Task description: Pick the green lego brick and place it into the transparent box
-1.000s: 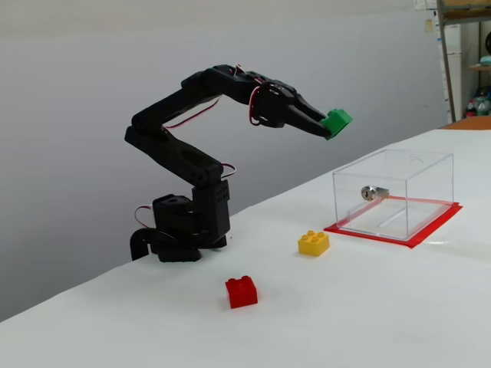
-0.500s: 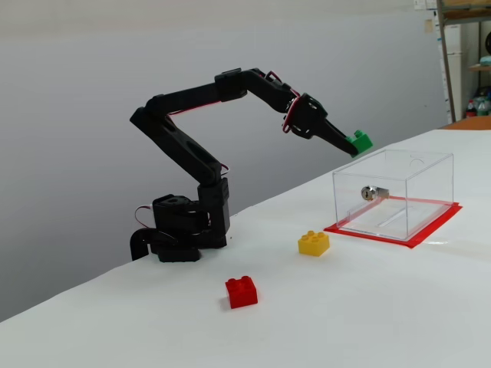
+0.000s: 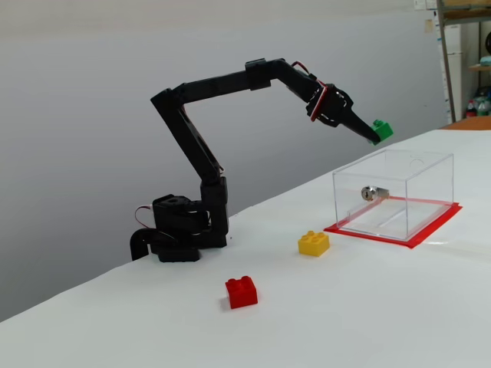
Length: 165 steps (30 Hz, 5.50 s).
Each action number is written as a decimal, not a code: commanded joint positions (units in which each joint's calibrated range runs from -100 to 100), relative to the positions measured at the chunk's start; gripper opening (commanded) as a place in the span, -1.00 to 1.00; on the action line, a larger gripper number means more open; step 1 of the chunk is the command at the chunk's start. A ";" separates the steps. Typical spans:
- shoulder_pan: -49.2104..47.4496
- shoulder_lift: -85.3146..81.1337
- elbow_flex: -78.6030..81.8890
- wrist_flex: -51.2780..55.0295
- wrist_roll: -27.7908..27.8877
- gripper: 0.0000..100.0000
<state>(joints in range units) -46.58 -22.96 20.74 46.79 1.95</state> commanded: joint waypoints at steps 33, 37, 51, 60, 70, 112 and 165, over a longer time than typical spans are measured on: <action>-8.69 19.78 -15.95 -0.83 -0.18 -0.76; -8.83 19.78 -16.04 -0.83 -0.18 -0.50; -8.17 18.84 -16.13 -0.14 0.03 -0.44; -7.36 18.76 -16.13 0.04 -0.13 -0.46; -3.07 13.33 -15.14 0.65 -0.13 -0.98; 53.42 -35.21 9.64 28.76 -0.18 -0.97; 54.53 -76.87 77.00 8.57 -0.08 -0.97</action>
<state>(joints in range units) 8.44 -99.24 97.18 55.44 1.95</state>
